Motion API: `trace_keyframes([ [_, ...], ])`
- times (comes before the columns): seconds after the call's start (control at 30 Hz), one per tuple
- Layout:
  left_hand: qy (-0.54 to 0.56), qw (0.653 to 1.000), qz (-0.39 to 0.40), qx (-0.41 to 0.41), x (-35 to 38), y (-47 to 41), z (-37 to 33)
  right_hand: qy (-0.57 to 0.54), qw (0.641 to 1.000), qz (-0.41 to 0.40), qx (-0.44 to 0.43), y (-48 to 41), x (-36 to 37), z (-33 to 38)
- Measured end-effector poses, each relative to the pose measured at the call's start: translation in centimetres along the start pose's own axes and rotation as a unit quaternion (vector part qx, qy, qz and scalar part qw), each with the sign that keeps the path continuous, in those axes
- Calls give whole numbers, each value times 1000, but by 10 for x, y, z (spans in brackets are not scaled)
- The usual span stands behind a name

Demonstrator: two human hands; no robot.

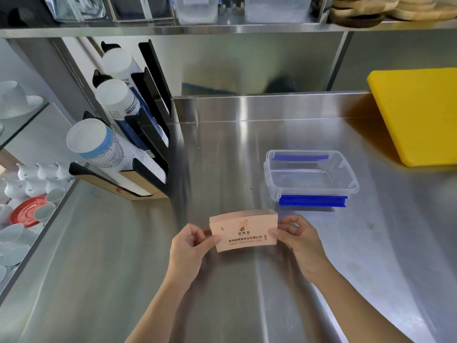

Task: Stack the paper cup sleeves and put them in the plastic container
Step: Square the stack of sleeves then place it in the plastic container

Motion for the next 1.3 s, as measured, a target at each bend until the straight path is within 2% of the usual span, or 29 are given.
trace_keyframes([
  [0.17, 55, 998, -22, -1, 21, -5, -40, -17, 998, -43, -32, 0, -1, 34],
  [0.4, 56, 998, -6, 9, 77, -24, -101, -68, 991, -109, -32, -16, -31, 94],
  [0.63, -15, 999, 19, -27, 138, -53, -141, -24, 992, -127, 4, -63, -70, 130],
  [0.83, -85, 988, 92, -91, 178, -79, -152, 21, 985, -157, 72, -105, -88, 137],
  [1.1, -150, 976, 61, -149, 213, -105, -134, 111, 972, -192, 83, -143, -93, 126],
  [1.3, -207, 963, 48, -166, 220, -115, -123, 174, 968, -165, 80, -160, -89, 114],
])
Point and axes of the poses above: each hand's wrist, its own y-axis away from the middle knuckle, its own x-axis out of the palm, z = x × y, the point moved 6 cm from there along -y, towards the middle knuckle, and after that the axes turned 12 degrees about -y, right-handed, at the moved point
